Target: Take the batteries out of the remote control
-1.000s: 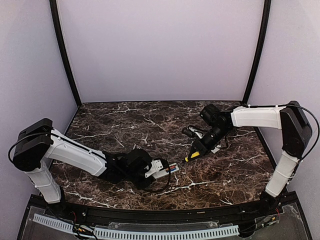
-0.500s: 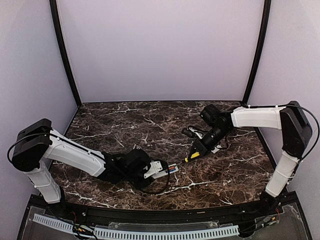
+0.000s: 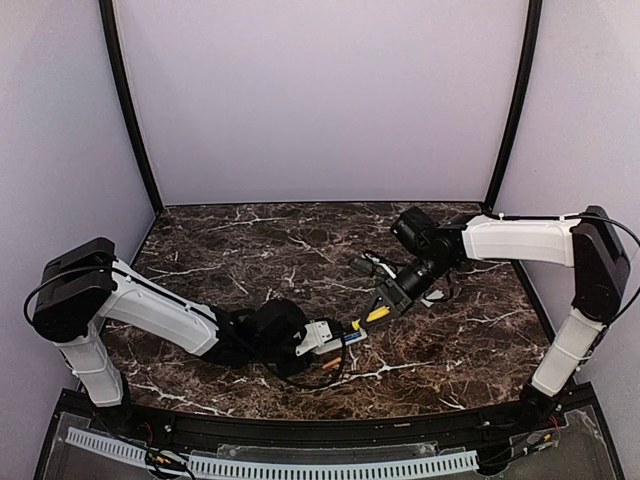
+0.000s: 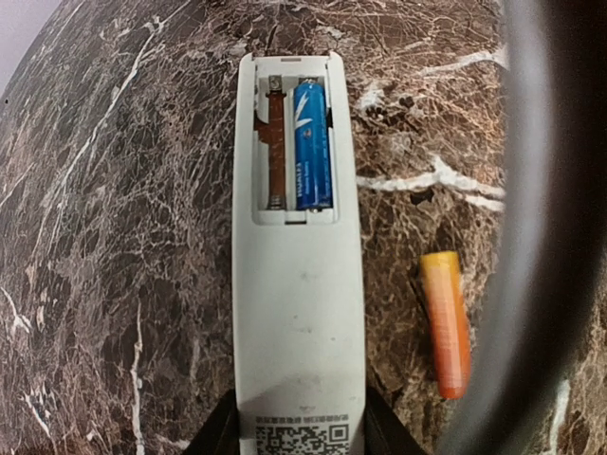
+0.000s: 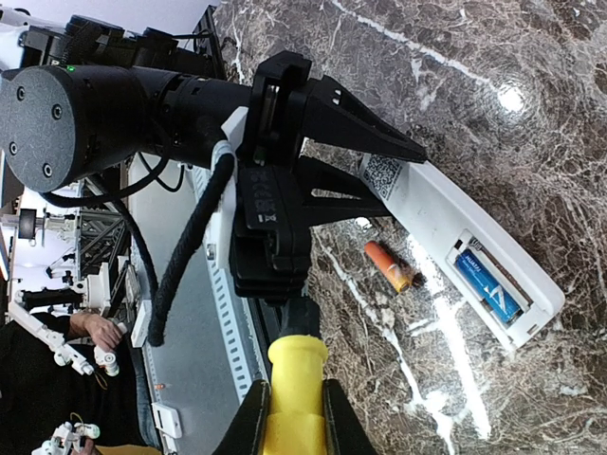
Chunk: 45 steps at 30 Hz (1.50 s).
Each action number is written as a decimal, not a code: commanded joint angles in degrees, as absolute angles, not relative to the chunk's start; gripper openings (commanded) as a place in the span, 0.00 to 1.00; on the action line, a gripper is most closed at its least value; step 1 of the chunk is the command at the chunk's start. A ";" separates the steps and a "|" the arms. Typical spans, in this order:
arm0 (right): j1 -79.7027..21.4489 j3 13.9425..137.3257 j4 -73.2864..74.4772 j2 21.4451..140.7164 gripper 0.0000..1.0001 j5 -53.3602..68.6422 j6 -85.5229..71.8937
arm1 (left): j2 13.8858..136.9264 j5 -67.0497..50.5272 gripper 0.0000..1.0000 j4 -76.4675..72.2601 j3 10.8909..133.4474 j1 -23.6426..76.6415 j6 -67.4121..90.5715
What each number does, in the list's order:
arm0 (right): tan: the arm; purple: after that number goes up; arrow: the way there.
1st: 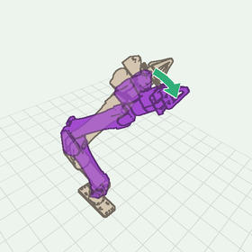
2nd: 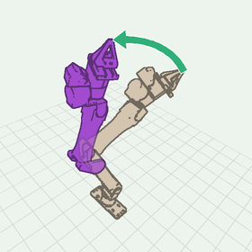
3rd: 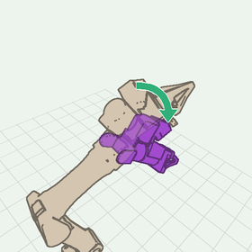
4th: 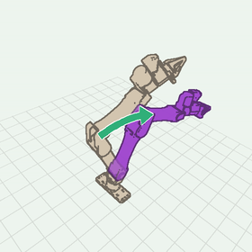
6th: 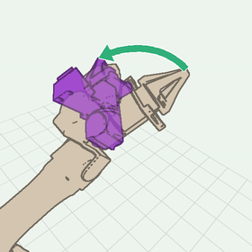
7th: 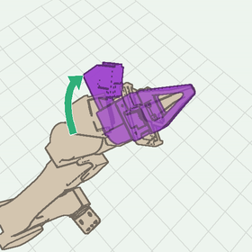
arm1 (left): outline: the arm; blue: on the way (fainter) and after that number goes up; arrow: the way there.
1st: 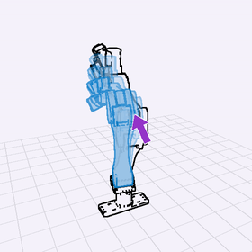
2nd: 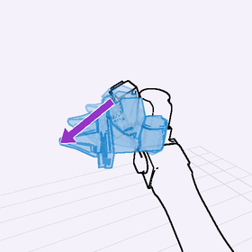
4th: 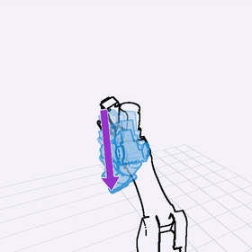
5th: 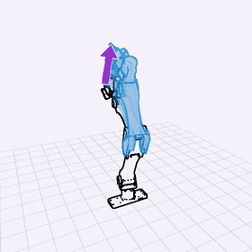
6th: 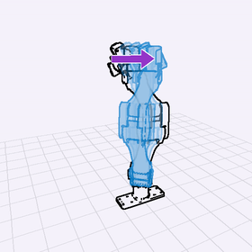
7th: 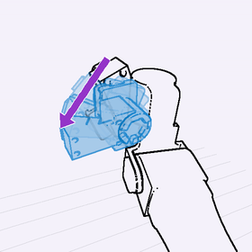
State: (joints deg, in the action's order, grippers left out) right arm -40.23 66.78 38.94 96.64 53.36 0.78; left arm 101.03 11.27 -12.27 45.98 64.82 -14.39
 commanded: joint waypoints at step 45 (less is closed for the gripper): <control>-38.91 72.37 45.80 93.15 0.00 35.98 -0.42 | 93.05 13.25 0.00 -11.32 42.57 64.43 -17.71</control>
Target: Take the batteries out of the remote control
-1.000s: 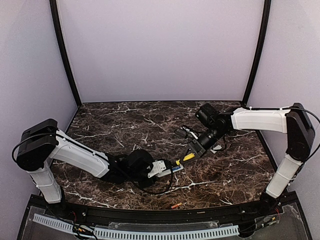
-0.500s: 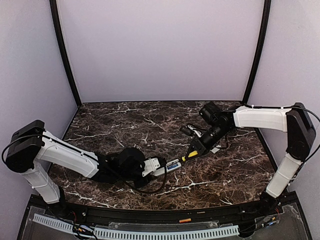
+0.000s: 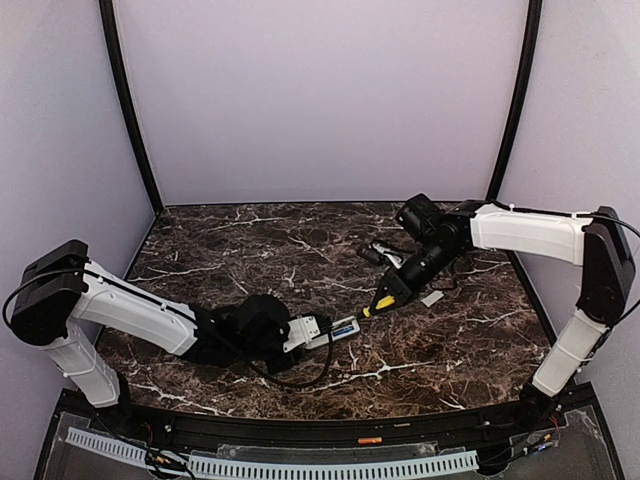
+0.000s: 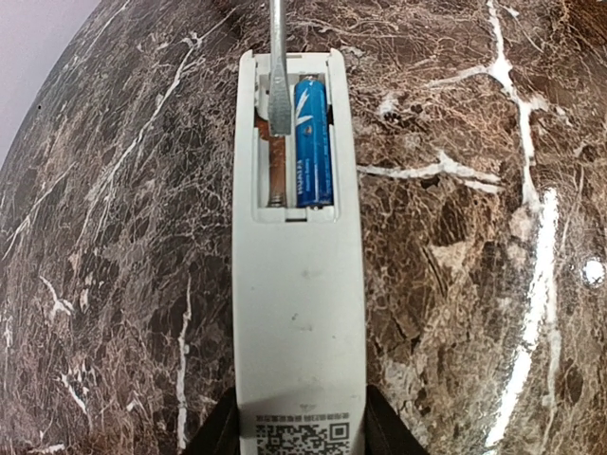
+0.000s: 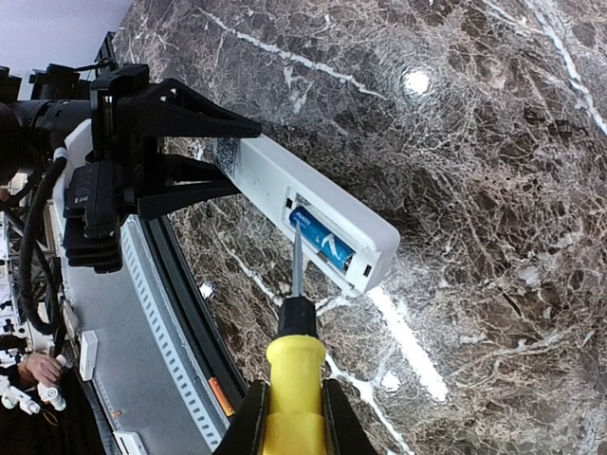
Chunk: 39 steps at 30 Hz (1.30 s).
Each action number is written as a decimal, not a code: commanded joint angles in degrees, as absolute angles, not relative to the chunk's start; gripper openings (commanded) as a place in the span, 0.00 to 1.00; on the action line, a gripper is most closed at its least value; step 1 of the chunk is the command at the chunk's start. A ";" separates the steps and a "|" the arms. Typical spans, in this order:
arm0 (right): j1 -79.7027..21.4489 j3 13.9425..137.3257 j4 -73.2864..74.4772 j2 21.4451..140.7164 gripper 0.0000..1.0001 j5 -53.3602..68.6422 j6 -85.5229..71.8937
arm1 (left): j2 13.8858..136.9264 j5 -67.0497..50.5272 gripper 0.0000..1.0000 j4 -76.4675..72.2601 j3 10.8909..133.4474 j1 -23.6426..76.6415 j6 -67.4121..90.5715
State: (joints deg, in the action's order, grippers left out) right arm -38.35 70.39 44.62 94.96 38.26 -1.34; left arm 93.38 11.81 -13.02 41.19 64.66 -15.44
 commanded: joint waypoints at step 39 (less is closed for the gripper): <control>-38.98 78.98 41.36 84.89 0.00 20.19 8.92 | 81.75 4.36 0.00 -23.23 35.41 52.60 -48.93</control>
